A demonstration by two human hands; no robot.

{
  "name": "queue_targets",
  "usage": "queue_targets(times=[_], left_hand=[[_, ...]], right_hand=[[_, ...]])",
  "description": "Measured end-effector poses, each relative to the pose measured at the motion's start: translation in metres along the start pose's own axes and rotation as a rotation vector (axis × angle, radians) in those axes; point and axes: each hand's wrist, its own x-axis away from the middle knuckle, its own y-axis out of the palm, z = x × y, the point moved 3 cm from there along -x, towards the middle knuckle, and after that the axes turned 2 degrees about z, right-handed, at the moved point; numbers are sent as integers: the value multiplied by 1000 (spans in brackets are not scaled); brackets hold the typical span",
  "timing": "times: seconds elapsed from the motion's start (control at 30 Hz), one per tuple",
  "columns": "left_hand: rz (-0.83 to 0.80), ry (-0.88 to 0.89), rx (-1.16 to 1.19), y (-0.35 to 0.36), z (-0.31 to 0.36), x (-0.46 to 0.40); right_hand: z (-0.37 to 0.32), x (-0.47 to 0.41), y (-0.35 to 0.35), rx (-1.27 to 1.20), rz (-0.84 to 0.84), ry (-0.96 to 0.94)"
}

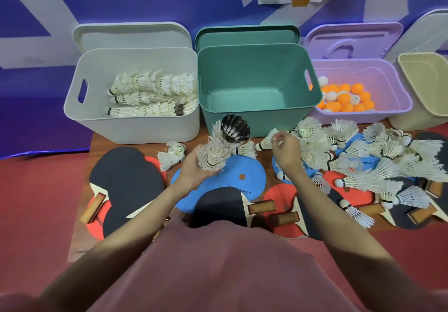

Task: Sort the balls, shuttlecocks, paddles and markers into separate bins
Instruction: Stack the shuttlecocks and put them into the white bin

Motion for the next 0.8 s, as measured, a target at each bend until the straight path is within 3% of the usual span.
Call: queue_targets(times=[0.3, 0.4, 0.57, 0.7, 0.8], left_hand=[[7, -16, -99, -2, -13, 4], [-20, -8, -109, 6, -6, 3], [-32, 38, -95, 14, 2, 0], [-24, 7, -52, 13, 3, -3], [-20, 29, -30, 9, 0, -3]], right_hand=[[-66, 64, -91, -373, 474, -503], [-75, 75, -94, -353, 405, -616], [-82, 74, -73, -261, 82, -655], [-95, 66, -78, -383, 8, -574], [-102, 64, -82, -467, 54, -537]])
